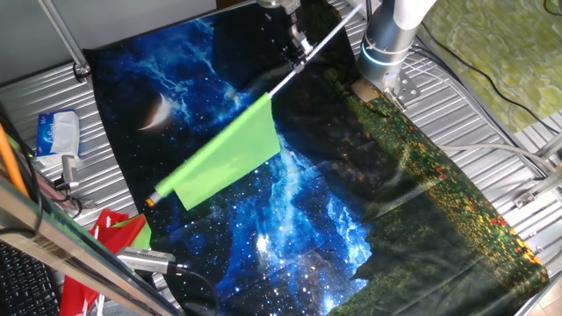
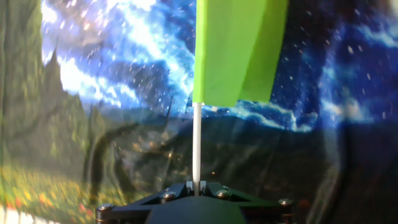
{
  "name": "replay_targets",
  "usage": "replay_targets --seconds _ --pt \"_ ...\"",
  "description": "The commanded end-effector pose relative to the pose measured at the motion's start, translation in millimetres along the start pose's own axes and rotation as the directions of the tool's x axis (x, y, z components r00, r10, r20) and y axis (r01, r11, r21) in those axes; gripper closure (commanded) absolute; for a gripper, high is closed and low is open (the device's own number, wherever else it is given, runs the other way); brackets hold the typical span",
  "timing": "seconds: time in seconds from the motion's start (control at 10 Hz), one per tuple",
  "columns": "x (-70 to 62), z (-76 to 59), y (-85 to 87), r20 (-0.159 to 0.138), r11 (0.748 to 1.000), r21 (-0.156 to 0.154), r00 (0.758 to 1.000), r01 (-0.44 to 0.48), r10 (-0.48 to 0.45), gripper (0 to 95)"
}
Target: Wave the flag
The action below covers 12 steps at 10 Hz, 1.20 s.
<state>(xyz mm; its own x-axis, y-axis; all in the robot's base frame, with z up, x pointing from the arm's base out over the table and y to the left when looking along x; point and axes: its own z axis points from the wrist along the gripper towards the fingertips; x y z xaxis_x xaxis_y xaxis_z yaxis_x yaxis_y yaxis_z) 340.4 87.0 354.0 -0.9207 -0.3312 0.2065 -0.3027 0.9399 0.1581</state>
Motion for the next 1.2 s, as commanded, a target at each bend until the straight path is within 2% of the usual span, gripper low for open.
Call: replay_targets --seconds 0.1,0.2,0.3,0.4,0.5,0.6,0.7,0.8,0.9,1.0,1.1,1.2 --pt "1.3 0.9 -1.0 0.029 0.895 -0.016 0.895 0.447 -0.446 95.0" --pt "1.3 0.4 -0.1 0.053 0.863 -0.032 0.863 0.504 -0.502 95.0" --pt "1.7 -1.7 1.7 0.053 0.872 -0.035 0.873 0.487 -0.485 95.0" --pt "2.1 -4.7 4.3 0.050 0.879 -0.065 0.882 0.472 -0.469 95.0" --pt "-1.8 -7.6 6.5 0.062 0.838 -0.074 0.841 0.540 -0.537 95.0" --pt "-8.8 -10.7 10.7 0.070 0.738 -0.091 0.744 0.668 -0.665 95.0" --pt "-14.4 -13.0 14.4 0.085 0.652 -0.099 0.659 0.752 -0.747 95.0" --pt "-18.5 -16.8 18.5 0.072 0.581 -0.095 0.587 0.809 -0.806 95.0" --pt "-17.2 -21.2 23.3 0.051 0.645 -0.094 0.650 0.759 -0.758 95.0" --pt "-15.9 -22.7 25.0 0.046 0.699 -0.097 0.705 0.709 -0.708 95.0" --pt "-14.2 -23.4 25.0 0.052 0.771 -0.110 0.778 0.627 -0.626 95.0" --pt "-12.7 -23.3 24.4 0.054 0.820 -0.124 0.829 0.558 -0.556 95.0"
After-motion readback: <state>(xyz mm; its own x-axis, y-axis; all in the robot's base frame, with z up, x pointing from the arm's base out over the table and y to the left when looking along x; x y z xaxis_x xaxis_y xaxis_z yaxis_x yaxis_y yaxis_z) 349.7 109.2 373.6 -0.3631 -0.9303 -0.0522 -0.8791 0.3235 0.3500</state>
